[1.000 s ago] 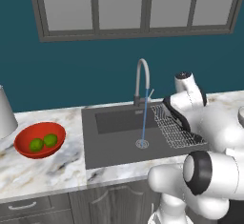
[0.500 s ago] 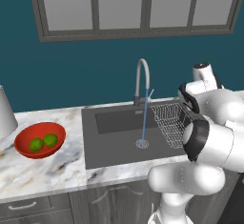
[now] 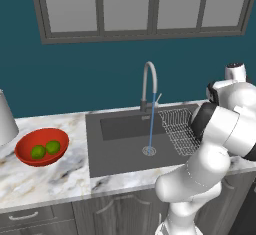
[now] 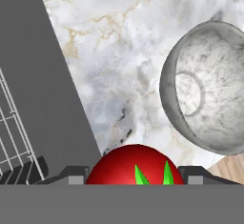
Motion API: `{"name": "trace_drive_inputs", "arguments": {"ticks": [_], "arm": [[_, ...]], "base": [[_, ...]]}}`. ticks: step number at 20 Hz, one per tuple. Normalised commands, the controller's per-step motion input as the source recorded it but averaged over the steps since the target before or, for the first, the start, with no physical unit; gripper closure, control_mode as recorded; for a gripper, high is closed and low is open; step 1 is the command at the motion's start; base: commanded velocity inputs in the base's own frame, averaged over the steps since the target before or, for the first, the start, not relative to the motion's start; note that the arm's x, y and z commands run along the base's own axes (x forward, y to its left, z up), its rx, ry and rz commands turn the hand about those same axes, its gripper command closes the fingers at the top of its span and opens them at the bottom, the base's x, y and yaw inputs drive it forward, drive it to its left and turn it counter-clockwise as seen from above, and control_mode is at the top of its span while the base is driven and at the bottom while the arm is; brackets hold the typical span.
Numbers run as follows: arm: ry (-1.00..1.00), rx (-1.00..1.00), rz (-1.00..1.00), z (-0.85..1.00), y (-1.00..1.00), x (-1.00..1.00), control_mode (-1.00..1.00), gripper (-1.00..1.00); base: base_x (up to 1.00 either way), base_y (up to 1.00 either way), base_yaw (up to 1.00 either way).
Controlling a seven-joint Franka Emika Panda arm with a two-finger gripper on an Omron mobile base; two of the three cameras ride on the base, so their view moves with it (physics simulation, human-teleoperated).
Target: Pick the limes from the sink and place them in one bowl. Place the tomato in the other bowl. Then turn off the sink faucet.
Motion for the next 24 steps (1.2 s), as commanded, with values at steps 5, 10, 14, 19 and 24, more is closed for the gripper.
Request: {"name": "trace_drive_inputs", "arguments": {"ticks": [5, 10, 14, 19, 24], "arm": [[0.0, 0.0, -0.01, 0.0, -0.87, 0.0, -1.0, 1.0], [0.0, 0.0, 0.0, 0.0, -0.71, 0.0, -1.0, 1.0], [0.0, 0.0, 0.0, 0.0, -0.64, 0.0, -1.0, 1.0], [0.0, 0.0, 0.0, -0.06, -0.44, 0.03, -1.0, 1.0], [0.0, 0.06, 0.0, -0.06, -0.21, -0.01, -1.0, 1.0]], "base": [[0.0, 0.0, 0.0], [0.0, 0.0, 0.0], [0.0, 0.0, 0.0], [0.0, 0.0, 0.0], [0.0, 0.0, 0.0]]}}
